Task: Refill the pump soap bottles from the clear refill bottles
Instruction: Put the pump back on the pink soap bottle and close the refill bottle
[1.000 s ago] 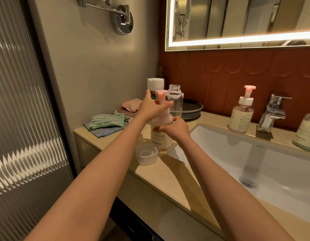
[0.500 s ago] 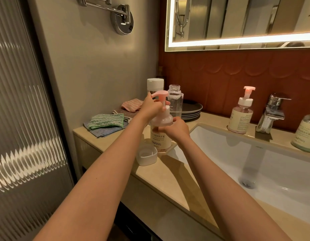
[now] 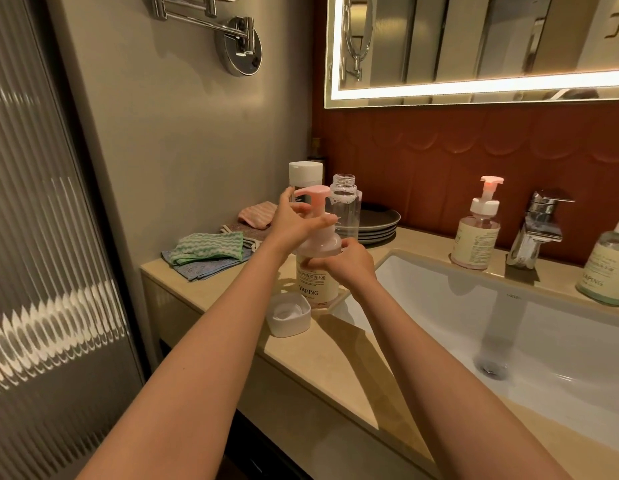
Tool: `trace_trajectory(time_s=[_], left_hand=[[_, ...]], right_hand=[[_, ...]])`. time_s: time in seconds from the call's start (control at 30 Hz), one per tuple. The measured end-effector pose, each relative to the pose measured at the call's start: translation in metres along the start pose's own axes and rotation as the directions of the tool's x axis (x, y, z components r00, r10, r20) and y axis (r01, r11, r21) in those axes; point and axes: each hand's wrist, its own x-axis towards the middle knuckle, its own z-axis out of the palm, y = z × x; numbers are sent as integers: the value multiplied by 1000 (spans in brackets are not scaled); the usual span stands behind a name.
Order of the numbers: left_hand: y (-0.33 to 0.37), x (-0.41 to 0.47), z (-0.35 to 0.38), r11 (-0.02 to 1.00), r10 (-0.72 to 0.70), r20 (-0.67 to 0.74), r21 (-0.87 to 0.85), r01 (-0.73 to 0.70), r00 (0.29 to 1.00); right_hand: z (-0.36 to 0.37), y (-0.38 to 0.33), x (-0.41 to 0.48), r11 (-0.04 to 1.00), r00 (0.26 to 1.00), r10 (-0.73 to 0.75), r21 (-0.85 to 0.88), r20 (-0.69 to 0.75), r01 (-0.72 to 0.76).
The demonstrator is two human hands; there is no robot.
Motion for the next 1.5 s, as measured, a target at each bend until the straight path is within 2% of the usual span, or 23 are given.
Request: trace_trajectory(time_s=[0.1,0.4,0.53,0.7,0.9,1.1,1.5], left_hand=[[2,-4,-4,1000,19,-11,9,-19,1000],[12,-2,-4,998,-40,105,-47,45,994],[10,-1,-1,999,-23,84,43,19,996],[8,-1,-5,999,-26,111,27,23,994],[10,-5,-3,999,-21,33,35,20,999],[17,-5,-6,997,-79,110,-1,79,991],[6,2,-2,997,-10,92,74,4,996]], right_hand=[[0,0,1,1000,1000,0,-2,-4,0],[1,1,1,1000,1000,0,0,-22,0],[1,2,2,1000,1000,3,20,-6,-3],[2,1,3,1000,1000,-1,4,-10,1],[2,1,2,1000,1000,6,2,-16,-6],[1,0,-1,1000,1000,6,22,-15,-6],[-1,1,-1,1000,1000,-2,24,4,2]])
